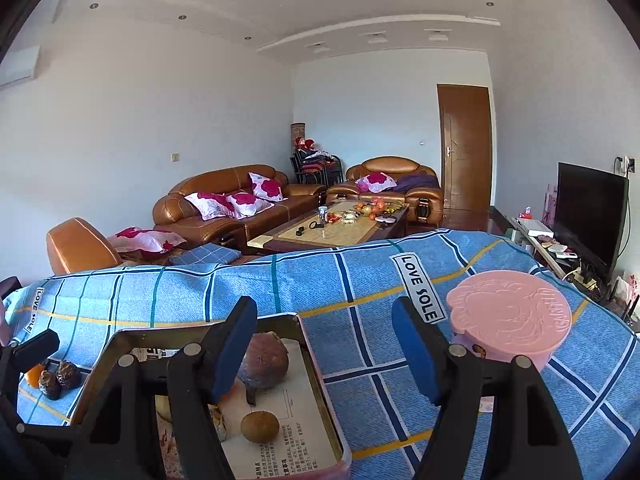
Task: Organize fruits
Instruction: 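Move both open tools back toward the remaining fruits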
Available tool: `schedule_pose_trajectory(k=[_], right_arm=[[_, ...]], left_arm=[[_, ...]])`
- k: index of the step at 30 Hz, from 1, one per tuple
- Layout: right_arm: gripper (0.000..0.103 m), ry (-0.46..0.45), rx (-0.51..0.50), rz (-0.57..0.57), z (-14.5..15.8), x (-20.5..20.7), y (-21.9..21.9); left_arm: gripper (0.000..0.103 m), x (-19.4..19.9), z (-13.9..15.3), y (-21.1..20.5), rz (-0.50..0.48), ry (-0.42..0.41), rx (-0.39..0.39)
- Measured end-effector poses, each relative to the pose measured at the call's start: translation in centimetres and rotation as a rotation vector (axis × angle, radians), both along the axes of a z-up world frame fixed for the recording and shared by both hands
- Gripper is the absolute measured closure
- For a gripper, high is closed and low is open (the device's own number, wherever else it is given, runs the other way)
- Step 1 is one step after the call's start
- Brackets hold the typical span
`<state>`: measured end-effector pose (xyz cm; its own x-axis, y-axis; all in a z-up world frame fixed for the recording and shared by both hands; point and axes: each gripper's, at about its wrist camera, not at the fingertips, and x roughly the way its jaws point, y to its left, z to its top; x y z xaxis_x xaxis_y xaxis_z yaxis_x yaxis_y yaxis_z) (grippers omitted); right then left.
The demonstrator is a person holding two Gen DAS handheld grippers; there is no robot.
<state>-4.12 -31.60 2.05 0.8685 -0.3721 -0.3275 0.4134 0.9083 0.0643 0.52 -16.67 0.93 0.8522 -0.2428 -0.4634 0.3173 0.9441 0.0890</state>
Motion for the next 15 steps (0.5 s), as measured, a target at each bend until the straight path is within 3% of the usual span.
schedule_pose_trajectory(k=[15], right_arm=[[0.031,-0.008,-0.027,-0.055,0.2,-3.7,2.2]], left_arm=[[0.0,-2.1,-0.3,1.6,0.008,0.0,0.031]])
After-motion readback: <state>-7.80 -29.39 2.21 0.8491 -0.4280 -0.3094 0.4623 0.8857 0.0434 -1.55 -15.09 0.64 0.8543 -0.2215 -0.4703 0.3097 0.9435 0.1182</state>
